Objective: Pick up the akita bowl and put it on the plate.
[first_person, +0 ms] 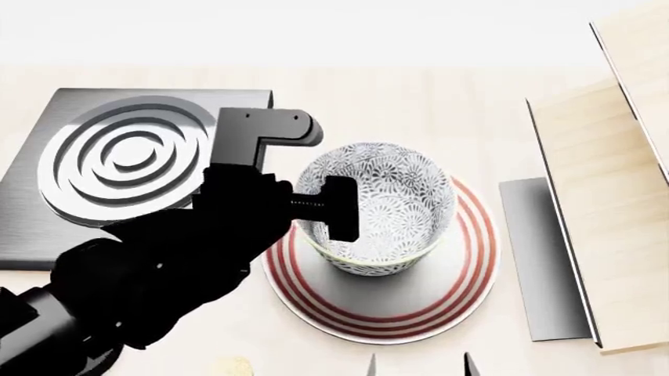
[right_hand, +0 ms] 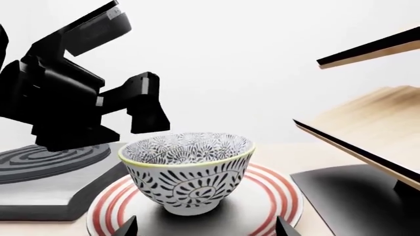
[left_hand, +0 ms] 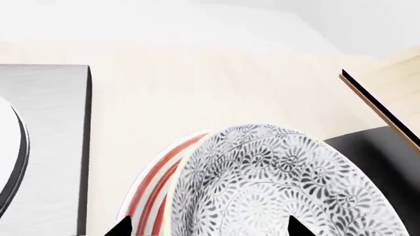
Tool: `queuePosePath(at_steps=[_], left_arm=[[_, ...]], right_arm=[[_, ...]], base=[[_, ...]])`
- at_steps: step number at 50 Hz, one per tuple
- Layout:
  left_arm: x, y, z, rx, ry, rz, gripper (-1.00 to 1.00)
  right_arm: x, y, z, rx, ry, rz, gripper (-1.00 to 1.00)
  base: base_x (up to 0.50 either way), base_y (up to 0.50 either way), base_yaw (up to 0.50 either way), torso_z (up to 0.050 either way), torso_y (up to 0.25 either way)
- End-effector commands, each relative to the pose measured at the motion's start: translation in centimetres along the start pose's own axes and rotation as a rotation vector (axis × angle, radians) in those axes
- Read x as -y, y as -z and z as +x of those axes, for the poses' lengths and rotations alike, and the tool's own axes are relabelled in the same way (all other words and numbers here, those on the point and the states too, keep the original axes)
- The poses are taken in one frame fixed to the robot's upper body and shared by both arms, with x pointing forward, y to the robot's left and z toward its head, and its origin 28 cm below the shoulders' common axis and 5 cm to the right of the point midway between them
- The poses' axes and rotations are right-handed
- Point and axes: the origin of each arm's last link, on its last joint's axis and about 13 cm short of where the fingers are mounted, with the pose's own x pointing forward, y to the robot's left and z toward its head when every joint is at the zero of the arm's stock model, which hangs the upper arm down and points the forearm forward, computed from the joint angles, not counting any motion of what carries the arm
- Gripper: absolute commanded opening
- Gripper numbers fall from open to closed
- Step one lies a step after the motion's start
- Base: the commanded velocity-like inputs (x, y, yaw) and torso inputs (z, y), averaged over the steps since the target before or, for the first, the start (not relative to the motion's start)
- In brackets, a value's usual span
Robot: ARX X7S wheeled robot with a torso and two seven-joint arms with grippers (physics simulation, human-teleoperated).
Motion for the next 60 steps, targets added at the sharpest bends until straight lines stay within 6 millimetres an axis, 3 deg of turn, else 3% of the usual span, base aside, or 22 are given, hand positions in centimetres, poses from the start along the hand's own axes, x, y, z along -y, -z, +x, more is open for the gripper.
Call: queuePosePath(at_steps=[1, 11, 22, 25, 28, 35, 39, 46, 60], left_arm=[[0.3, -2.9, -0.4, 0.056, -0.028, 0.162, 1.00], [2.3, -7.8, -1.8, 0.203, -0.066, 0.398, 1.00], [2.7, -14.2, -11.3, 0.394, -0.076, 0.482, 1.00], [2.8, -16.4, -14.7, 0.480, -0.112, 0.501, 1.00], [2.9, -17.4, -16.8, 0.531, -0.127, 0.523, 1.00], [1.4, -20.0, -24.4, 0.713, -0.243, 0.520, 1.00], [0.0, -20.3, -26.7, 0.746, -0.312, 0.498, 1.00], [-2.9, -19.6, -27.6, 0.763, -0.425, 0.481, 1.00], [-7.8, -16.0, -24.1, 0.687, -0.521, 0.402, 1.00]], right_arm=[[-0.4, 0.7, -0.6, -0.034, -0.012, -0.049, 1.00], [-0.5, 0.8, -0.5, -0.037, -0.005, -0.055, 1.00], [-0.3, 1.0, -0.3, -0.042, 0.001, -0.053, 1.00], [-0.1, 1.0, -0.2, -0.041, 0.004, -0.052, 1.00], [0.0, 0.9, -0.1, -0.039, 0.009, -0.053, 1.00], [0.3, 1.0, 0.0, -0.036, 0.022, -0.066, 1.00], [0.4, 1.0, 0.1, -0.034, 0.027, -0.076, 1.00], [0.4, 1.1, 0.2, -0.035, 0.032, -0.082, 1.00], [0.5, 1.0, 0.5, -0.029, 0.039, -0.085, 1.00]], base=[[0.00, 0.00, 0.00, 0.000, 0.000], [0.00, 0.00, 0.00, -0.002, -0.002], [0.00, 0.00, 0.00, -0.004, -0.002], [0.00, 0.00, 0.00, -0.003, 0.000], [0.00, 0.00, 0.00, -0.007, -0.004], [0.00, 0.00, 0.00, -0.003, -0.002], [0.00, 0.00, 0.00, -0.005, -0.005], [0.00, 0.00, 0.00, -0.006, -0.003], [0.00, 0.00, 0.00, -0.006, -0.004]])
